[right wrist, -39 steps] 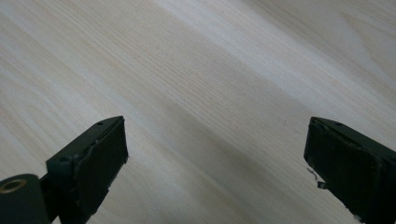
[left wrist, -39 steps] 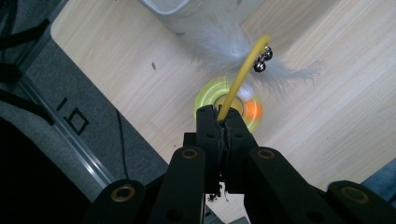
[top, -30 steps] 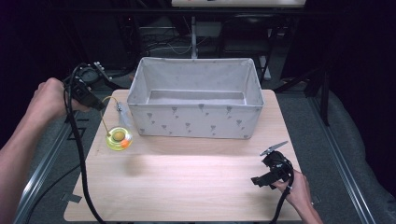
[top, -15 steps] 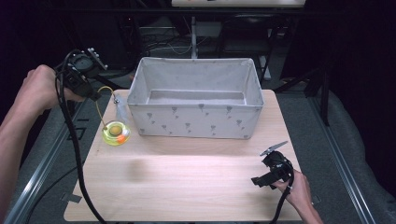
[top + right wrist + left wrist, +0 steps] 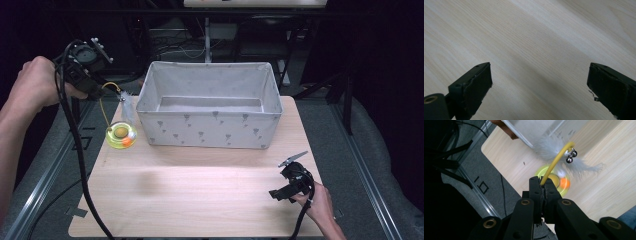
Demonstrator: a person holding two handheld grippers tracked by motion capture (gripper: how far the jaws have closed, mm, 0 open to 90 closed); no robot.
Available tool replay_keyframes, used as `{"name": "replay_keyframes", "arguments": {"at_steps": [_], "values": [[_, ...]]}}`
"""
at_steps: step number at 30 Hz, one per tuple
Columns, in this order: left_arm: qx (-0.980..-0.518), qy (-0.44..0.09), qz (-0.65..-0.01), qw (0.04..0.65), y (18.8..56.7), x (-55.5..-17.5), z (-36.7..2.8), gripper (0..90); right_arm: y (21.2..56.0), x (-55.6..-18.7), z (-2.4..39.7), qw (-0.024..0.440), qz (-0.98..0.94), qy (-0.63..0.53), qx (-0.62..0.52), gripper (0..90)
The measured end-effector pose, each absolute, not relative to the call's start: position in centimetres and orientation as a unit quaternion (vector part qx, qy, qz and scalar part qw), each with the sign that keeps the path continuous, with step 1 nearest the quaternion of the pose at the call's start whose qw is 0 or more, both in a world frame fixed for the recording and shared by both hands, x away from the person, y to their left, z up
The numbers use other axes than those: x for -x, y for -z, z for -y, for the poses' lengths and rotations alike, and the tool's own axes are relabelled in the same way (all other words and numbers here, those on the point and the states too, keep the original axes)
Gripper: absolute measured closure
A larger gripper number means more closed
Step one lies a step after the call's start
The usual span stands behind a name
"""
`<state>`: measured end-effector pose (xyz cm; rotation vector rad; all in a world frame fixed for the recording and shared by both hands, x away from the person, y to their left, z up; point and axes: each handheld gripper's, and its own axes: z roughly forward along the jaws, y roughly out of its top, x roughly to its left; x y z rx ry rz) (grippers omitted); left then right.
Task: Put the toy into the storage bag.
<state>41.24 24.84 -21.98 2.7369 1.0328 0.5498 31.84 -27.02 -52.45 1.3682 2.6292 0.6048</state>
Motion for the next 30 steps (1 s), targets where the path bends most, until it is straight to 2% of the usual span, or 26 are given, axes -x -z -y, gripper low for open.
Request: {"name": "replay_keyframes", "arguments": {"at_steps": [30], "values": [[-0.910, -0.211, -0.347, 0.078, 17.6, -41.7, -24.1, 87.9, 52.4, -31.9, 27.0, 0.056, -0.868, -0.203, -0.450, 5.0]]}}
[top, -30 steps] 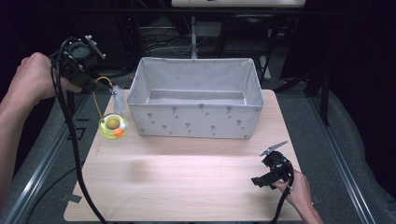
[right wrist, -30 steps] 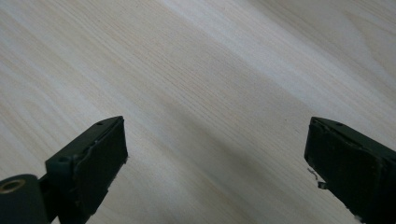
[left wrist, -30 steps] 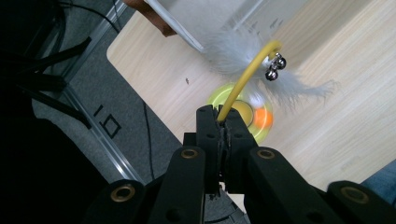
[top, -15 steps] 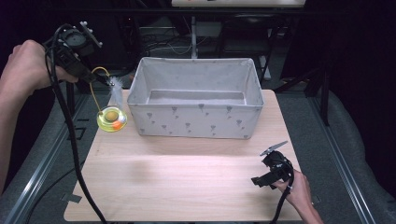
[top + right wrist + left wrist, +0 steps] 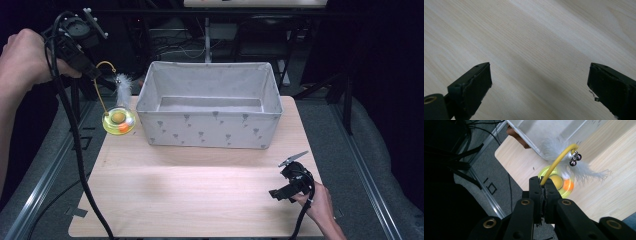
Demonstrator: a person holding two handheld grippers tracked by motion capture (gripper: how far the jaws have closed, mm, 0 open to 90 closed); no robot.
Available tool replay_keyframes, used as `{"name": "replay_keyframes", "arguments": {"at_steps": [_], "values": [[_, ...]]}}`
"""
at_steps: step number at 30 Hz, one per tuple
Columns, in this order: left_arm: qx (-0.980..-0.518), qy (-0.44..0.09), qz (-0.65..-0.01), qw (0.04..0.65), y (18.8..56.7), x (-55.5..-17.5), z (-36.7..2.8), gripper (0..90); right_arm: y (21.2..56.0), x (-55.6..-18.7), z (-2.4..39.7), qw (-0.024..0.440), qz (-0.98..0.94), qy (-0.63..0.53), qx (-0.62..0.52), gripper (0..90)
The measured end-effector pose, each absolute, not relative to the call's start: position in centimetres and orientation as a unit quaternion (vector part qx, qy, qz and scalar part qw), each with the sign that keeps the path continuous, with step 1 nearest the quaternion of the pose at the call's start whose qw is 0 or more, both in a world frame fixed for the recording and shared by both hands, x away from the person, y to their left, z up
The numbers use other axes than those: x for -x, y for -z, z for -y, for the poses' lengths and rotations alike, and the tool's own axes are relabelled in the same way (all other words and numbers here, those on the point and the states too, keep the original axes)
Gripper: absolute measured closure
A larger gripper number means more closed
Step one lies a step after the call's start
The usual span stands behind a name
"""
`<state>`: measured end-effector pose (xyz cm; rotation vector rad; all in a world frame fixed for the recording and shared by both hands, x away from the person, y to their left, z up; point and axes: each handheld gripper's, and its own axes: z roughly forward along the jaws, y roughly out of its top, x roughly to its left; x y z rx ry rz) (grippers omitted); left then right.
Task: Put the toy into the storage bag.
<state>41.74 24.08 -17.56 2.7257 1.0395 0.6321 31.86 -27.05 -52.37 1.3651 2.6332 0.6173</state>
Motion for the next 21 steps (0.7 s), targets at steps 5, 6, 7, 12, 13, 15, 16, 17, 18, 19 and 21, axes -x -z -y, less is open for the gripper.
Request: {"name": "replay_keyframes", "arguments": {"at_steps": [5, 6, 7, 12, 13, 15, 16, 17, 18, 19, 21], "values": [[-0.909, -0.216, -0.350, 0.075, 16.7, -42.1, -23.9, 87.9, 52.4, -31.8, 27.0, 0.056, -0.866, -0.207, -0.451, 5.0], [-0.909, -0.216, -0.350, 0.075, 16.7, -42.1, -23.9, 87.9, 52.4, -31.8, 27.0, 0.056, -0.866, -0.206, -0.451, 5.0], [-0.907, -0.218, -0.352, 0.079, 16.5, -42.2, -23.8, 87.9, 52.4, -31.8, 27.0, 0.056, -0.866, -0.207, -0.451, 5.0], [-0.906, -0.223, -0.350, 0.078, 15.9, -42.3, -23.5, 87.9, 52.4, -31.9, 27.1, 0.055, -0.867, -0.207, -0.450, 5.0], [-0.906, -0.224, -0.351, 0.080, 15.5, -42.4, -23.3, 87.9, 52.4, -31.8, 27.0, 0.056, -0.866, -0.207, -0.451, 4.9], [-0.906, -0.226, -0.349, 0.079, 15.4, -42.4, -23.2, 87.9, 52.3, -31.9, 27.1, 0.055, -0.869, -0.203, -0.448, 4.9], [-0.906, -0.228, -0.348, 0.081, 15.2, -42.4, -23.1, 87.9, 52.4, -31.8, 27.0, 0.056, -0.866, -0.207, -0.451, 4.9], [-0.905, -0.232, -0.347, 0.080, 14.9, -42.5, -22.8, 87.9, 52.4, -31.8, 27.0, 0.057, -0.867, -0.206, -0.451, 4.9], [-0.905, -0.233, -0.346, 0.081, 14.7, -42.6, -22.7, 87.9, 52.4, -31.8, 27.0, 0.057, -0.866, -0.207, -0.451, 4.8], [-0.905, -0.234, -0.346, 0.080, 14.6, -42.6, -22.5, 87.9, 52.3, -31.8, 27.0, 0.057, -0.868, -0.204, -0.450, 4.8], [-0.905, -0.235, -0.345, 0.079, 14.3, -42.8, -22.2, 87.9, 52.3, -31.8, 27.0, 0.057, -0.868, -0.204, -0.448, 4.8]]}}
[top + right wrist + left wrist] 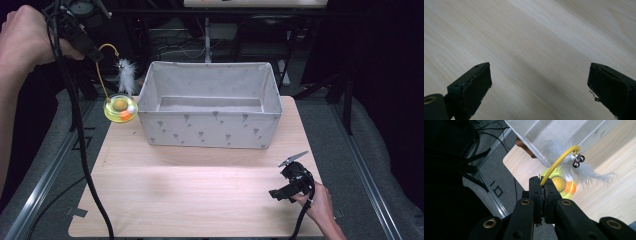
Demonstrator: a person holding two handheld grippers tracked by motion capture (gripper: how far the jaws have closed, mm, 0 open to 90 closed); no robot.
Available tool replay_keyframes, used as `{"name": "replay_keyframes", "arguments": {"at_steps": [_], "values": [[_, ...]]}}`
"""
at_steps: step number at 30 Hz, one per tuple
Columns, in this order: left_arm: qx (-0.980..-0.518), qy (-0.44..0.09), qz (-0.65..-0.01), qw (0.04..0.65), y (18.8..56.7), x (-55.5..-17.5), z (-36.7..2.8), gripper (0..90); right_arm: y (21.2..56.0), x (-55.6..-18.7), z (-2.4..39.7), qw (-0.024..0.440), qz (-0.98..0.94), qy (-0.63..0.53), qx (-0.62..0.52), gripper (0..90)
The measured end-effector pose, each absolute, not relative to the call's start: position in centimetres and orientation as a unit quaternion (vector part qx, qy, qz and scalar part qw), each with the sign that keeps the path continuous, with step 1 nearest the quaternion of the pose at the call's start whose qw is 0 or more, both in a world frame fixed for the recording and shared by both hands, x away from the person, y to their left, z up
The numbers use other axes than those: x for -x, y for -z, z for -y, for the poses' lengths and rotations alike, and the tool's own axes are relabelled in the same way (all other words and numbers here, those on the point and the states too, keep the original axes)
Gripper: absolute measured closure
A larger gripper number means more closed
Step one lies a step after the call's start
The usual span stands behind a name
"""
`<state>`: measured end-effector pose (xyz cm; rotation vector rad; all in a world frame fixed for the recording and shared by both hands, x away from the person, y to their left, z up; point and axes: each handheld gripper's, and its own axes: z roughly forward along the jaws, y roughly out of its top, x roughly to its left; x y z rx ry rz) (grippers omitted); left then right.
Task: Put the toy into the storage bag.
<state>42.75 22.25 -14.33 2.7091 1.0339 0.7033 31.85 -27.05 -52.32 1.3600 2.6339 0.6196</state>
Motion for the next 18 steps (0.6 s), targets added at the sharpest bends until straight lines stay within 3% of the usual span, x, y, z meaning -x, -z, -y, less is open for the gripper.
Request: {"name": "replay_keyframes", "arguments": {"at_steps": [18], "values": [[-0.907, -0.240, -0.340, 0.073, 12.9, -44.8, -19.4, 87.8, 52.3, -31.8, 27.0, 0.053, -0.868, -0.210, -0.448, 4.8]]}}
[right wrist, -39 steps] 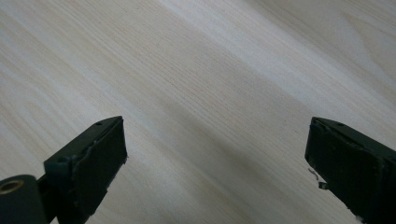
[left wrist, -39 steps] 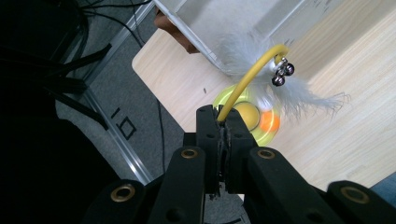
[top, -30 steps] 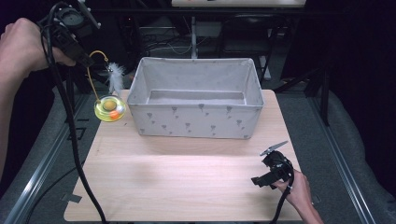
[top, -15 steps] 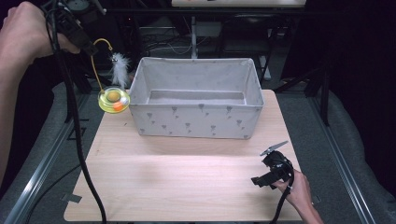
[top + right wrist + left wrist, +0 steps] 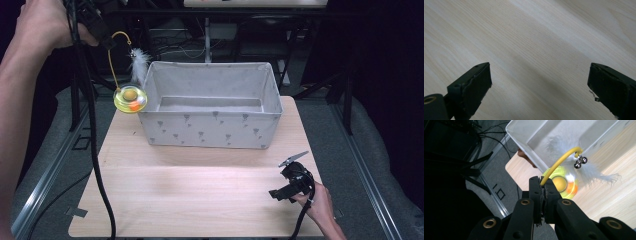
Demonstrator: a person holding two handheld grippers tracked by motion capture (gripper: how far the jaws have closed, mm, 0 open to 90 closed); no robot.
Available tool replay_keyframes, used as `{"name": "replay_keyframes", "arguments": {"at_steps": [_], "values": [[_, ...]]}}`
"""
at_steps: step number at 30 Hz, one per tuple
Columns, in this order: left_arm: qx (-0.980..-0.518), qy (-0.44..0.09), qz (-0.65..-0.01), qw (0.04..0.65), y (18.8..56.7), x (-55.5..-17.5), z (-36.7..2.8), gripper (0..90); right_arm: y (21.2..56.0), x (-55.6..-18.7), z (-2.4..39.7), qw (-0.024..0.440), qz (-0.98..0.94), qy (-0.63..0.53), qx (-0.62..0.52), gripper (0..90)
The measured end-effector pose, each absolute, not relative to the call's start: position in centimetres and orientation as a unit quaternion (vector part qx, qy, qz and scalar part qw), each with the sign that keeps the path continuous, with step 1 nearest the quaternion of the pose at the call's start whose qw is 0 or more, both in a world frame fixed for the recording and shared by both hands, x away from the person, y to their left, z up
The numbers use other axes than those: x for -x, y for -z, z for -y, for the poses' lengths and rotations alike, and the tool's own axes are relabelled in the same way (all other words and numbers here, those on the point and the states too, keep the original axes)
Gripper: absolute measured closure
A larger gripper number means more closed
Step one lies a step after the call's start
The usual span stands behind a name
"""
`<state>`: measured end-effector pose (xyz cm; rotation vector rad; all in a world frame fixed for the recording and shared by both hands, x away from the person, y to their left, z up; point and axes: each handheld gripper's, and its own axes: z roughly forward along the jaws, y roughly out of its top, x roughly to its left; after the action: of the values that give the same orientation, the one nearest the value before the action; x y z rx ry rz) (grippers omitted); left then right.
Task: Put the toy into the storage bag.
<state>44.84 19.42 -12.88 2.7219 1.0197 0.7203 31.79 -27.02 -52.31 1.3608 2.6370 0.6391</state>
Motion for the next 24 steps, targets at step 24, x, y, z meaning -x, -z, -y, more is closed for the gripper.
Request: {"name": "replay_keyframes", "arguments": {"at_steps": [24], "values": [[-0.910, -0.229, -0.340, 0.061, 13.3, -48.1, -16.4, 87.8, 52.2, -31.7, 27.0, 0.057, -0.871, -0.203, -0.444, 4.8]]}}
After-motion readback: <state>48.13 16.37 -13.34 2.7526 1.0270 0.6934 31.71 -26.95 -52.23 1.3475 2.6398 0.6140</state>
